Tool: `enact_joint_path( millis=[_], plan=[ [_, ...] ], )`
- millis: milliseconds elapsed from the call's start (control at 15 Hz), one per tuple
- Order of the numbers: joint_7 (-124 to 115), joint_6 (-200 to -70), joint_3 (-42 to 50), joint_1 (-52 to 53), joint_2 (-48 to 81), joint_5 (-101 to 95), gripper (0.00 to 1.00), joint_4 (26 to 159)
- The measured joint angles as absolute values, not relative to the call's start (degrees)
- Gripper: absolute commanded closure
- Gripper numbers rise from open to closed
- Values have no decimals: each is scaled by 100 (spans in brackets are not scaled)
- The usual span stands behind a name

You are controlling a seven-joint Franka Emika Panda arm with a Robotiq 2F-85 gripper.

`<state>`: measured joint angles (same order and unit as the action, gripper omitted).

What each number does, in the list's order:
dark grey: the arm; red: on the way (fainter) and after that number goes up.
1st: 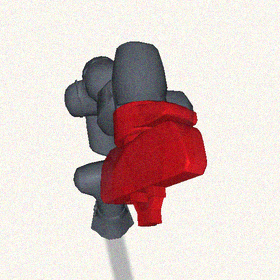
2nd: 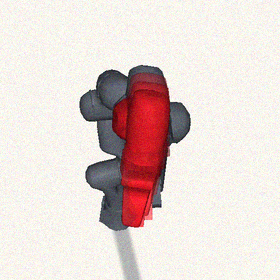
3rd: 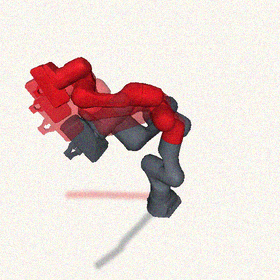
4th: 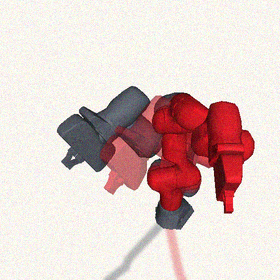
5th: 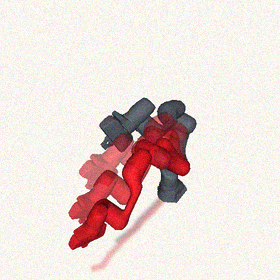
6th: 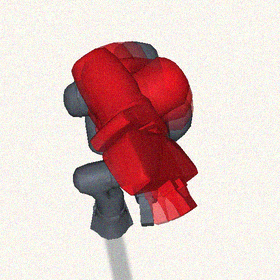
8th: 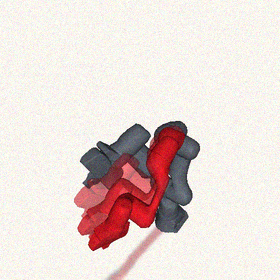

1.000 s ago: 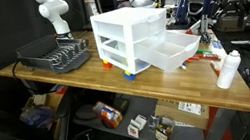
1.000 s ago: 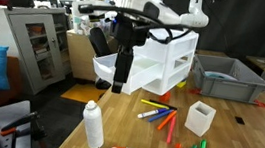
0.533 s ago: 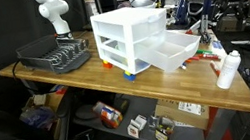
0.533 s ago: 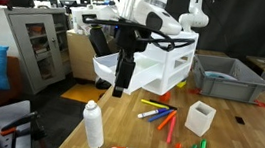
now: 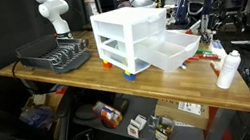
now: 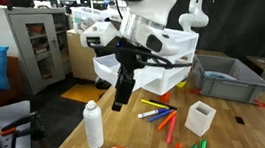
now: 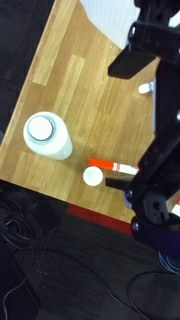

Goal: Put the orange marker inside the white box on the right

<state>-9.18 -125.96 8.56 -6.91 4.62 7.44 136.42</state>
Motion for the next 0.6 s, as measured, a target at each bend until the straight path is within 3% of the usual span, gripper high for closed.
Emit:
enact_joint_path(
  millis=[600],
  plan=[
    [-248, -13806, 846, -977, 1767, 1869, 0, 13615]
  ],
)
